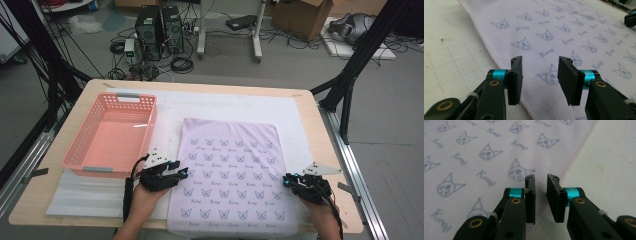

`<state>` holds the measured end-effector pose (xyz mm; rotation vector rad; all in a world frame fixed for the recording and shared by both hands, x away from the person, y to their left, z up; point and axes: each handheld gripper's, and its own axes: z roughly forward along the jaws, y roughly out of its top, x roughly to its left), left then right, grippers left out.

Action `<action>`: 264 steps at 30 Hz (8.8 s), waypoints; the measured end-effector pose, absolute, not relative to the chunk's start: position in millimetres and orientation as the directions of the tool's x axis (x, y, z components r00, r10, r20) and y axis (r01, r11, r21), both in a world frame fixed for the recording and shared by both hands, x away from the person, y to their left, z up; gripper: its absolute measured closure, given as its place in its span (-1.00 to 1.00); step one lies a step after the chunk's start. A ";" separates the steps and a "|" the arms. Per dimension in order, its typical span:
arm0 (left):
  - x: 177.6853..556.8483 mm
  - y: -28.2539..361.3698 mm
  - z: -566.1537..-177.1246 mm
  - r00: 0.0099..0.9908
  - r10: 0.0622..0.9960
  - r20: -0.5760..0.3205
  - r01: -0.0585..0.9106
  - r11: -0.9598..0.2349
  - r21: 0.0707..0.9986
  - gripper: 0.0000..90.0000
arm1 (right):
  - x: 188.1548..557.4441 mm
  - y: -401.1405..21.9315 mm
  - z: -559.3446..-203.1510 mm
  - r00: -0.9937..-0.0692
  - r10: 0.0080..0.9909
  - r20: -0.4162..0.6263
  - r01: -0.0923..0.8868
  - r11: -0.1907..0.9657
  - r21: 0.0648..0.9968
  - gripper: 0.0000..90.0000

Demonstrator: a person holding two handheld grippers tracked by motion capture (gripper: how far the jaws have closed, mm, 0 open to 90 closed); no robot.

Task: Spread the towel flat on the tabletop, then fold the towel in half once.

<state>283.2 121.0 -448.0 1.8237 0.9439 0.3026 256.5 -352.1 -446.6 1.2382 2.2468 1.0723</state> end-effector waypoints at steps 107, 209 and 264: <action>376.8 111.0 -427.9 0.514 0.831 -0.211 0.538 -0.121 0.834 0.97 | 368.8 -342.9 -431.3 -0.431 0.898 0.091 0.610 0.216 0.762 0.95; 227.5 143.4 -438.9 0.674 0.677 -0.297 0.549 -0.189 0.814 0.74 | 194.1 -343.0 -413.7 -0.598 0.801 0.017 0.540 0.388 0.747 0.90; 280.8 120.2 -451.8 0.639 0.737 -0.220 0.576 -0.269 0.772 0.89 | 261.5 -341.4 -442.5 -0.541 0.837 0.087 0.625 0.330 0.708 0.87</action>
